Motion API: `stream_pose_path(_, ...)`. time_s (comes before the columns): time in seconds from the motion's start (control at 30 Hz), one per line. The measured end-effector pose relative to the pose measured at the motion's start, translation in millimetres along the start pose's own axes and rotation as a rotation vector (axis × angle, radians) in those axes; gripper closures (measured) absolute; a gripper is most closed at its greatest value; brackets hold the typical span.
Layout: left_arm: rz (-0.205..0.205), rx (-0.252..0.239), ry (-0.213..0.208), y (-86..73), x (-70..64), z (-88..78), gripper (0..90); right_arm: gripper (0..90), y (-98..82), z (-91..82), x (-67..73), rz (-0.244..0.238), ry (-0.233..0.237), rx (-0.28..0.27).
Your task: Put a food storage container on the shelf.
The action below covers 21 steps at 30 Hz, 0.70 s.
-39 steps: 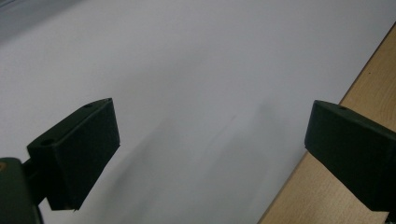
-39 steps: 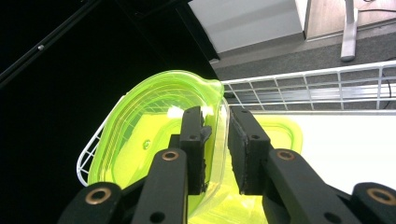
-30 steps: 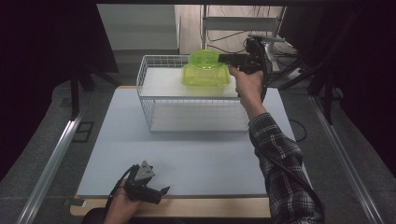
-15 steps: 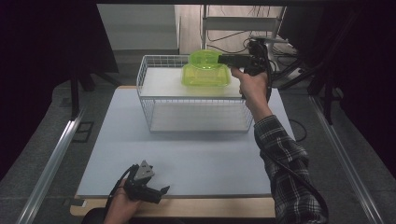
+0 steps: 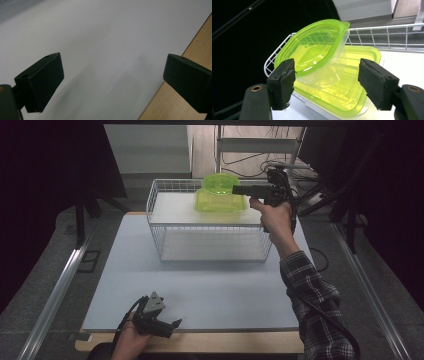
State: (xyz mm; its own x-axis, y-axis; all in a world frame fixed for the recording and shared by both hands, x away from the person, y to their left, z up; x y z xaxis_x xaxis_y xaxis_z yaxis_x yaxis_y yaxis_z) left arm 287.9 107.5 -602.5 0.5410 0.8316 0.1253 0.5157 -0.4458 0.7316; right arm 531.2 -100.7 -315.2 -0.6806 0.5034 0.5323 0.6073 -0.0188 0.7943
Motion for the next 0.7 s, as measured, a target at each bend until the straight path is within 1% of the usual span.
stream_pose_path(0.1, -0.001, 0.001, -0.001, -0.2, -0.2, 0.2, 2.8, 26.6, -4.4, -2.0, 1.3, -0.019, 0.008, 0.016)
stream_pose_path(0.23, 0.002, 0.004, 0.0, -0.5, 0.1, 0.3, 2.8, 24.8, -9.0, -4.2, 3.9, -0.035, 0.023, 0.018)
stream_pose_path(0.4, -0.002, 0.003, 0.001, -0.3, 0.0, 0.4, 2.8, 23.0, -14.7, -7.7, 6.3, -0.066, 0.026, 0.027)
stream_pose_path(0.47, -0.002, 0.002, 0.001, -0.3, 0.0, 0.4, 2.8, 22.2, -17.4, -8.8, 8.5, -0.069, 0.036, 0.032)
stream_pose_path(0.7, 0.001, 0.005, 0.001, -0.6, 0.2, 0.4, 2.8, 19.9, -27.8, -12.3, 10.5, -0.11, 0.038, 0.057)
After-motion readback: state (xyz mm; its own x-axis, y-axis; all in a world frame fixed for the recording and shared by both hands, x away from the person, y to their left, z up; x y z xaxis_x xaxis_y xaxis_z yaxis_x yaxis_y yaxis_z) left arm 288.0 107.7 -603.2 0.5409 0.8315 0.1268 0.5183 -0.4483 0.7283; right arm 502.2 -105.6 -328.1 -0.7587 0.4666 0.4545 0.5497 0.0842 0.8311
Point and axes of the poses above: each handheld gripper's, and its own axes: z roughly forward along the jaws, y roughly out of its top, x roughly to its left, the point moved 10 cm from there along z, roughly forward along the jaws, and after that the axes turned 14 degrees about y, right-handed, at the moved point
